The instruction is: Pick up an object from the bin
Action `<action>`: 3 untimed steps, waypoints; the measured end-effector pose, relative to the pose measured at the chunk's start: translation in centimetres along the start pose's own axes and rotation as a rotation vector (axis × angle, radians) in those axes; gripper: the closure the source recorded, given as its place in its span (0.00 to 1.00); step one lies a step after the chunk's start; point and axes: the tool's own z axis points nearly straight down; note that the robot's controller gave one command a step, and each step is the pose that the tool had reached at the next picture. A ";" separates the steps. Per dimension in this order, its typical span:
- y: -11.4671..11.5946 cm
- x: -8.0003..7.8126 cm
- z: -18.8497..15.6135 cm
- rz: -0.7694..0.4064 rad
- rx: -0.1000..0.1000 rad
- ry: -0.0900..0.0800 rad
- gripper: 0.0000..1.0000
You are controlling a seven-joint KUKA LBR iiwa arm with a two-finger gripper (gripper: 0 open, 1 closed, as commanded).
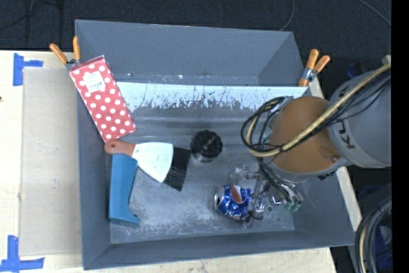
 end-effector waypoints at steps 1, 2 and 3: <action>1.5 -0.2 1.9 -0.163 0.000 -0.001 1.00; 1.5 -0.2 1.9 -0.164 0.000 -0.001 1.00; 1.9 0.8 -3.0 -0.163 -0.001 0.007 1.00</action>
Offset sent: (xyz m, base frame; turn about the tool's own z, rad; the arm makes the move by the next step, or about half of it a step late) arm 0.0000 0.0000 0.0000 0.0000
